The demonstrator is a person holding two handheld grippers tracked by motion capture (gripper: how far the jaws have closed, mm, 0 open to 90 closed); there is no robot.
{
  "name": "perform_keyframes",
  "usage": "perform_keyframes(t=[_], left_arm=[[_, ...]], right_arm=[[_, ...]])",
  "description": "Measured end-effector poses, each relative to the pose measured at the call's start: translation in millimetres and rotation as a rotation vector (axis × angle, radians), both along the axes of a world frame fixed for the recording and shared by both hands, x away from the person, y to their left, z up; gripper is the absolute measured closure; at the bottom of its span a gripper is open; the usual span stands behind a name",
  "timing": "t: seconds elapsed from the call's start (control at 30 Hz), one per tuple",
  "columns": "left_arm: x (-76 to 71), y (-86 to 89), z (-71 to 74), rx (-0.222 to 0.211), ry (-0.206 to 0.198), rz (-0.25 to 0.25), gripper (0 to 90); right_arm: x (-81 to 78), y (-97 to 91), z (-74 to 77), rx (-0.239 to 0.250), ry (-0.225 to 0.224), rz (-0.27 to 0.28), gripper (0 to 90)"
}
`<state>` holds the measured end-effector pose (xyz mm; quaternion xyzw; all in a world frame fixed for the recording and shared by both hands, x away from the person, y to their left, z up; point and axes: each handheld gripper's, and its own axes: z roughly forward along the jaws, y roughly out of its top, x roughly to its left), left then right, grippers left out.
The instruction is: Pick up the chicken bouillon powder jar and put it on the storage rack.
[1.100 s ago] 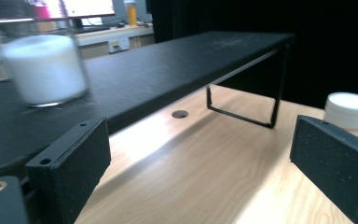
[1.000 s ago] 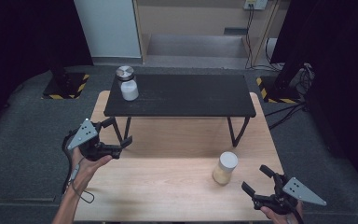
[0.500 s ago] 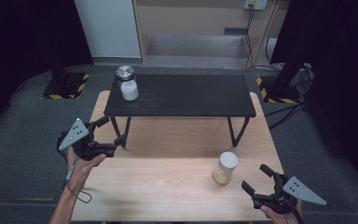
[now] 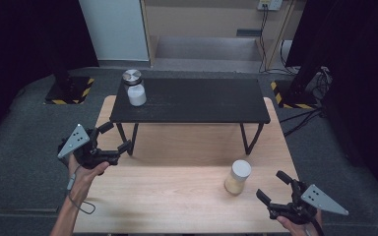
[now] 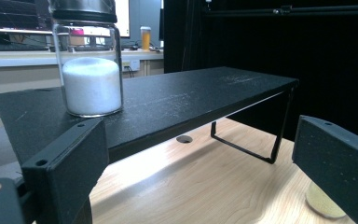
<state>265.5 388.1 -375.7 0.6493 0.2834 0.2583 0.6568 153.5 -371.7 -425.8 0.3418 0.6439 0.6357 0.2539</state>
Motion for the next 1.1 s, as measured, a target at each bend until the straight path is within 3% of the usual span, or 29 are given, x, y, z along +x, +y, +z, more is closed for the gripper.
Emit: perform_keyframes(t=[0.13,0.3,0.6,0.8,0.93,1.1], left_arm=[[0.3,0.6,0.4,0.004,0.0,-0.004,2.6],[0.8,0.4,0.5,0.004,0.003,-0.01,2.4],[1.3,1.2,0.4,-0.004,0.006,-0.011,2.0],[1.9,1.2,0.3,-0.006,0.008,-0.015,2.1],[2.5,0.1,-0.2,-0.006,0.008,-0.018,2.1],[2.4,-0.4,-0.2,-0.005,0.009,-0.019,2.2]], right_arm=[[0.8,-3.9,12.0,-0.003,-0.001,0.01,2.6],[2.7,-15.5,37.4,-0.003,0.007,0.043,2.1],[8.6,-31.3,98.1,-0.087,0.059,0.078,2.6],[19.5,-36.7,136.5,-0.15,0.103,0.13,3.3],[25.3,-36.2,152.3,-0.18,0.117,0.138,3.6],[34.0,-33.7,160.5,-0.209,0.133,0.143,3.8]])
